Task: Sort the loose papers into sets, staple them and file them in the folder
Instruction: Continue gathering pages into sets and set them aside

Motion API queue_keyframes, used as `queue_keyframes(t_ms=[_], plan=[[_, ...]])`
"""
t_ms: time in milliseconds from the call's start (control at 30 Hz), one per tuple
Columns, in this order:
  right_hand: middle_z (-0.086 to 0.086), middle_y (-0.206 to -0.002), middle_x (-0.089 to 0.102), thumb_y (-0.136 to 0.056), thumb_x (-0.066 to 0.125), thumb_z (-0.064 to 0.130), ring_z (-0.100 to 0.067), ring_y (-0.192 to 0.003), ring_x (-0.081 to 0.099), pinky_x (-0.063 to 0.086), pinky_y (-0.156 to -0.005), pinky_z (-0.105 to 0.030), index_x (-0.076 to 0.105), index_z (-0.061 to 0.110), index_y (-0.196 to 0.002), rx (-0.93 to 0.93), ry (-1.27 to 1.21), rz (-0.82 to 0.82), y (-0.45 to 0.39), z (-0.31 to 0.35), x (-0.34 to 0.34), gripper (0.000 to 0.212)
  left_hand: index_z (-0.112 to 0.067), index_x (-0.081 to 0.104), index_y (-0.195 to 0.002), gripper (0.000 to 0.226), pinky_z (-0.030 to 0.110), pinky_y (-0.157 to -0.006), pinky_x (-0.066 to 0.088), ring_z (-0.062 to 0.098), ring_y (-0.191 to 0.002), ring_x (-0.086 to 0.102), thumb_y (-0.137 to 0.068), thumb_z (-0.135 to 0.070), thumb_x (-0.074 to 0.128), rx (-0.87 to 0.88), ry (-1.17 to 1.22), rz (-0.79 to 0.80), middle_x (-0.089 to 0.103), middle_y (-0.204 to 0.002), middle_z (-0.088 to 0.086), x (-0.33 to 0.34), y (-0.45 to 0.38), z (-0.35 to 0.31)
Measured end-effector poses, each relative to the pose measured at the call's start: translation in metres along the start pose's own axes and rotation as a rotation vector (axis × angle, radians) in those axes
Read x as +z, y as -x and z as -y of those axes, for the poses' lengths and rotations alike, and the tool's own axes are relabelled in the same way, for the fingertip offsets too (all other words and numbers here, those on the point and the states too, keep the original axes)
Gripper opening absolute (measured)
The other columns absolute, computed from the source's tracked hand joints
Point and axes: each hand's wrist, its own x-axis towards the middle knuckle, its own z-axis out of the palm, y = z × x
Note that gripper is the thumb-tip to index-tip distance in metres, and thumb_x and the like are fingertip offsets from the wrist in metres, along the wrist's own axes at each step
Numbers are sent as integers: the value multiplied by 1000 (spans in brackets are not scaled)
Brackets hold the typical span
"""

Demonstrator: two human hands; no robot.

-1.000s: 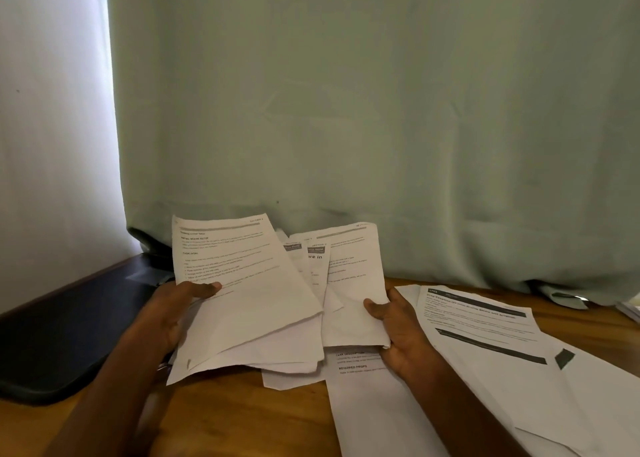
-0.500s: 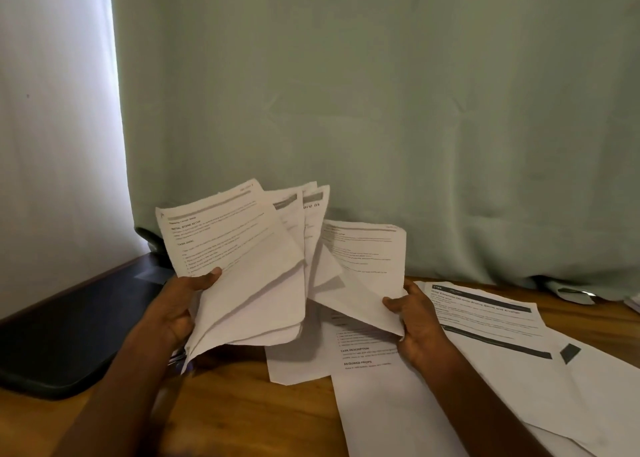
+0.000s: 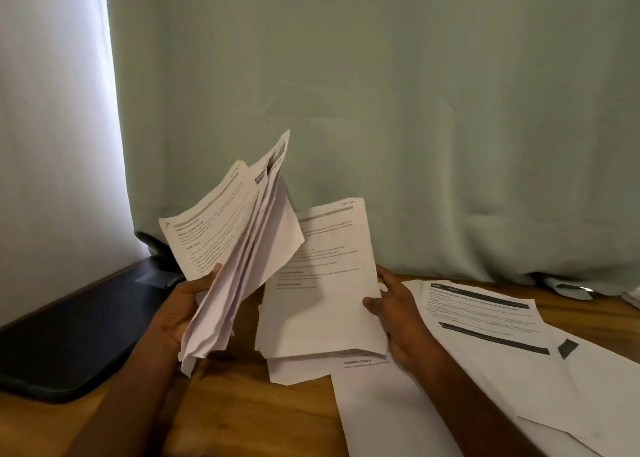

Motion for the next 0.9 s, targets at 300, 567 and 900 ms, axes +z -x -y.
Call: queue_keyframes(t_ms=[300, 567, 900], plan=[[-14, -126, 70, -93, 60, -9, -40, -109, 70, 60, -85, -56, 55, 32, -140, 37, -216, 230, 1, -3, 0, 63, -12, 63, -134, 49, 47, -87, 60, 32, -112, 70, -87, -1, 68, 175, -183, -24, 73, -125, 13, 41, 21, -1], [-8, -130, 70, -93, 61, -8, -37, -113, 69, 59, -88, -56, 50, 31, -145, -21, -288, 238, -1, -4, 1, 66, -19, 66, -125, 44, 44, -78, 63, 28, -106, 74, -85, -2, 72, 230, -263, -59, 76, -118, 8, 39, 23, -2], [-11, -141, 62, -87, 46, -26, -37, -126, 61, 53, -99, -60, 47, 29, -147, -23, -267, 283, 4, -1, 6, 82, -17, 67, -128, 54, 55, -99, 54, 30, -115, 71, -76, -10, 81, 270, -306, -22, 74, -124, 8, 44, 22, 1]])
